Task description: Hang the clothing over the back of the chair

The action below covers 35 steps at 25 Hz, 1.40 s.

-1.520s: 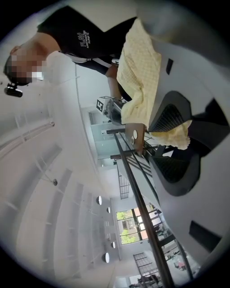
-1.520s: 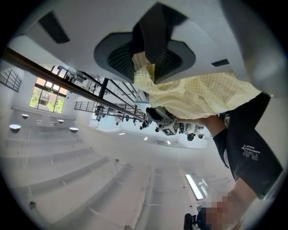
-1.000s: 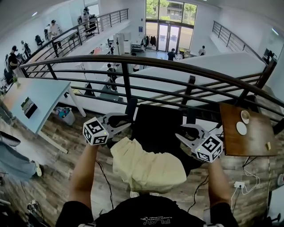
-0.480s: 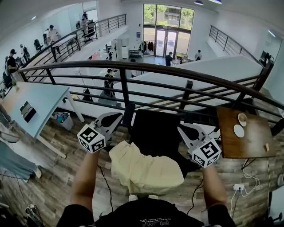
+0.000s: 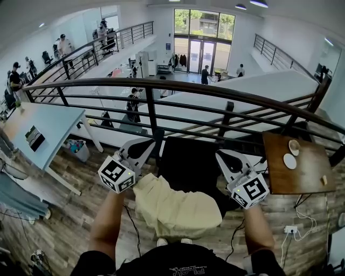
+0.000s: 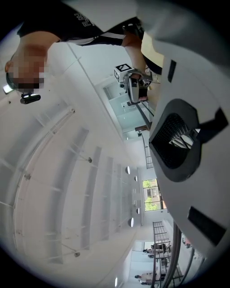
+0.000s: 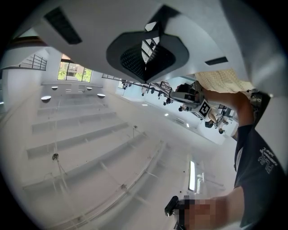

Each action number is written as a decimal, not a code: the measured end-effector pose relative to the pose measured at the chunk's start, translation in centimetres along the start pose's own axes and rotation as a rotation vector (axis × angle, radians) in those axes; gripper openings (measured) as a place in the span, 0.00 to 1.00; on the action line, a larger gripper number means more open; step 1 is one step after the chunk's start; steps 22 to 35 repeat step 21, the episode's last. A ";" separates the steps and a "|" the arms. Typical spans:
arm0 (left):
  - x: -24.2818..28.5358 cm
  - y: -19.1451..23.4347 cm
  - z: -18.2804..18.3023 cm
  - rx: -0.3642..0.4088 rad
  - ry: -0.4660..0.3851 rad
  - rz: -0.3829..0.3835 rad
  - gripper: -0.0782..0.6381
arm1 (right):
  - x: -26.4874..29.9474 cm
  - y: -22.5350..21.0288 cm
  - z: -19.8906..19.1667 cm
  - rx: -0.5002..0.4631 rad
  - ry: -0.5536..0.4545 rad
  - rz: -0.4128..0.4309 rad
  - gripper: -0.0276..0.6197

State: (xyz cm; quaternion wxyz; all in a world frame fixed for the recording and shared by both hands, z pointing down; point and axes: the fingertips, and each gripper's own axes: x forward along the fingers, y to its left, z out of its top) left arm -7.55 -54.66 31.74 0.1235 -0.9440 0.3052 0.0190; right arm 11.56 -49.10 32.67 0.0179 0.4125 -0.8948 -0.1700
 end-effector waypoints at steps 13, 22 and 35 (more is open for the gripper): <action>0.3 -0.2 0.1 0.060 0.024 0.022 0.13 | -0.4 -0.8 1.2 0.020 -0.020 -0.035 0.07; 1.4 -0.8 -0.5 0.057 0.044 0.014 0.13 | -0.6 -1.6 0.1 0.029 0.020 -0.056 0.07; 1.4 -0.8 -0.5 0.057 0.044 0.014 0.13 | -0.6 -1.6 0.1 0.029 0.020 -0.056 0.07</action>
